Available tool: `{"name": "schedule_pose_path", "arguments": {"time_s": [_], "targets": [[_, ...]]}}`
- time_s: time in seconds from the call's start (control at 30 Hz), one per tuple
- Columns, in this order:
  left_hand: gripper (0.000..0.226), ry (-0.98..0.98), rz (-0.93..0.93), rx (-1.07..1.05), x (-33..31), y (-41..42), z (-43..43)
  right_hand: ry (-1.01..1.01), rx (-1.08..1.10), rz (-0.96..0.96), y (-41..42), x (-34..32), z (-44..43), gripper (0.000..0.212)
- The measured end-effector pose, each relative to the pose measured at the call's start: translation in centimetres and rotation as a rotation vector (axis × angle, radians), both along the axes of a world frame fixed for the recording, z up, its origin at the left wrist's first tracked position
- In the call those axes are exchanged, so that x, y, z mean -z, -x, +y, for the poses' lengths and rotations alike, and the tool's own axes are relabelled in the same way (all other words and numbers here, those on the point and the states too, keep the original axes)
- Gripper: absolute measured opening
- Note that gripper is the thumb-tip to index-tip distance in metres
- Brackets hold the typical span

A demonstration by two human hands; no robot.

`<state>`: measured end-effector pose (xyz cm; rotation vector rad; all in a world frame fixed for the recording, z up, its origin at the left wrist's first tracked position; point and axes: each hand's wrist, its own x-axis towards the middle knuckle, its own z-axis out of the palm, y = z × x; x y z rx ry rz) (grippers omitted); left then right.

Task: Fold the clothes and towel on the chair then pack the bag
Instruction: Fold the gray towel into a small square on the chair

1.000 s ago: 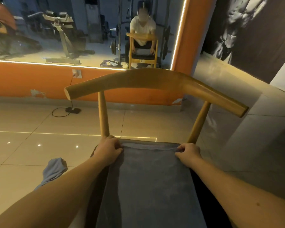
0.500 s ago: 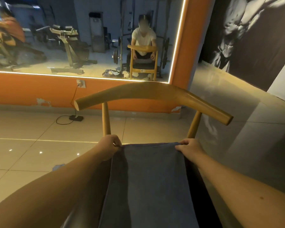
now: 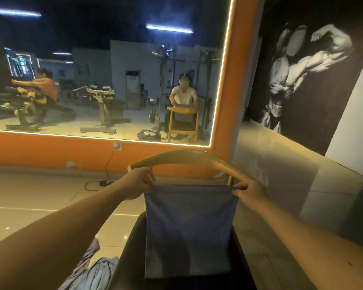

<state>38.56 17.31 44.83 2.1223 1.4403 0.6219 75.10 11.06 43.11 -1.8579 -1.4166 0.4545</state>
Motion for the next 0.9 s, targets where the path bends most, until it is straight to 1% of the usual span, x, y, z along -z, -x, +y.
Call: {"name": "schedule_pose_path", "arguments": {"time_s": [0.13,0.23,0.33,0.47,0.53,0.6,0.67,0.8,0.83,0.9], "targets": [[0.029,-0.042,0.048,0.024,-4.5,0.8,-4.7,-0.067,0.004,-0.024,0.8,-4.3,-4.8,0.011],[0.031,-0.078,0.150,0.021,-7.0,1.5,-7.4,-0.084,-0.021,-0.063,1.3,-6.9,-8.0,0.012],[0.022,-0.110,0.245,0.020,-9.0,2.4,-9.5,-0.096,-0.037,-0.064,1.6,-8.8,-10.5,0.015],[0.015,-0.152,0.277,0.034,-11.4,2.9,-11.9,-0.148,-0.059,-0.055,1.7,-10.2,-12.9,0.020],[0.015,-0.130,0.286,0.029,-12.0,2.8,-12.8,-0.151,-0.069,0.002,1.6,-10.4,-13.7,0.023],[0.014,-0.114,0.310,0.056,-12.3,2.8,-13.7,-0.128,-0.078,0.065,1.3,-10.4,-14.2,0.018],[0.014,-0.110,0.338,0.088,-12.4,2.7,-14.7,-0.104,-0.076,0.082,1.0,-10.3,-14.8,0.011],[0.023,-0.096,0.474,0.188,-12.2,2.4,-16.0,-0.056,-0.055,0.095,0.9,-10.4,-16.3,0.010],[0.020,-0.085,0.464,0.201,-12.1,2.5,-16.0,-0.044,-0.050,0.113,0.8,-10.4,-16.6,0.009],[0.009,-0.059,0.389,0.206,-11.9,2.9,-15.9,-0.033,-0.048,0.159,0.5,-10.3,-16.9,0.008]]}}
